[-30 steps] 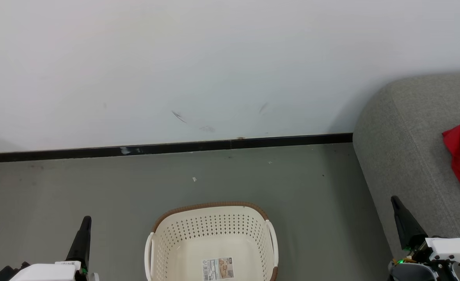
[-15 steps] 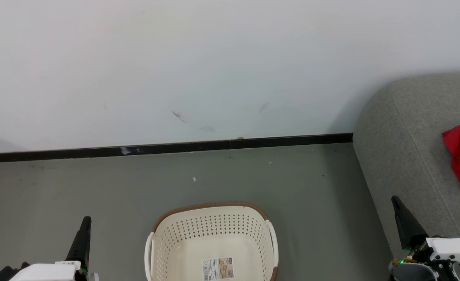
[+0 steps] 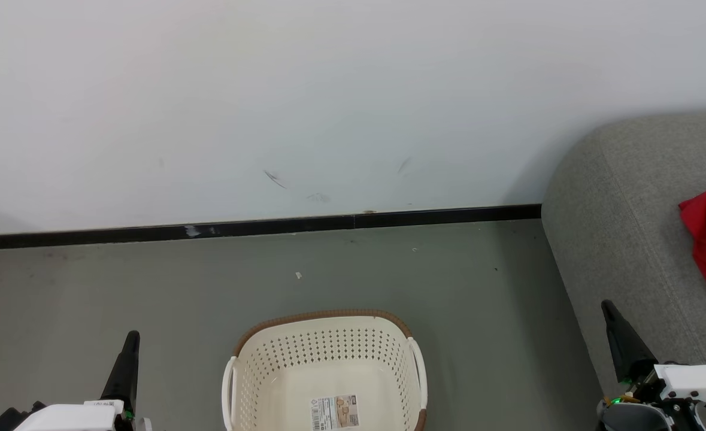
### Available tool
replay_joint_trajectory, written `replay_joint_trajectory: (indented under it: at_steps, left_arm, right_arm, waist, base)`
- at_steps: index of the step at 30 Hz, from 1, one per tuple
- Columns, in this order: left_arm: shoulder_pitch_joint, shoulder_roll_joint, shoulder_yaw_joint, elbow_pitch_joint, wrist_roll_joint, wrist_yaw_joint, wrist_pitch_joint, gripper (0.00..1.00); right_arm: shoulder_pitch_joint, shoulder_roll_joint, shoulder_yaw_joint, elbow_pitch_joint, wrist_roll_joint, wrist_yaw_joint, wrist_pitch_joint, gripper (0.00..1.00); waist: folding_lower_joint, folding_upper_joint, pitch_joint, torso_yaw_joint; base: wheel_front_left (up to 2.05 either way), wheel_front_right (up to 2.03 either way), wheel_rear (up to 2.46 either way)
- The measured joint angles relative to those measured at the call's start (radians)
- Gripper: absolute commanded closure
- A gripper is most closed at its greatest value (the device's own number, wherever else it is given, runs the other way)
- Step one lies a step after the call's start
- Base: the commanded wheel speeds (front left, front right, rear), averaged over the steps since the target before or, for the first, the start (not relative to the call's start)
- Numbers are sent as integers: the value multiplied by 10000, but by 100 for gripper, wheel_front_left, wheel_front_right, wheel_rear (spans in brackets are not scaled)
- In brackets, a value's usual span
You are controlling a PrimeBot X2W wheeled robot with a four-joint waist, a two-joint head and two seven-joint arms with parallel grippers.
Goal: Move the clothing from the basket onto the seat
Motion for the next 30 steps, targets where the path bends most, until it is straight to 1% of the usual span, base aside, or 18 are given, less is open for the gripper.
replay_joint_trajectory:
  at_steps: [30]
  left_arm:
    - [-3,-6,15,31,2,0,2,100]
  right_arm:
    - [-6,6,-33,2,0,2,4,100]
  waist:
    - [-1,1,0,0]
  base:
    - [0,0,0]
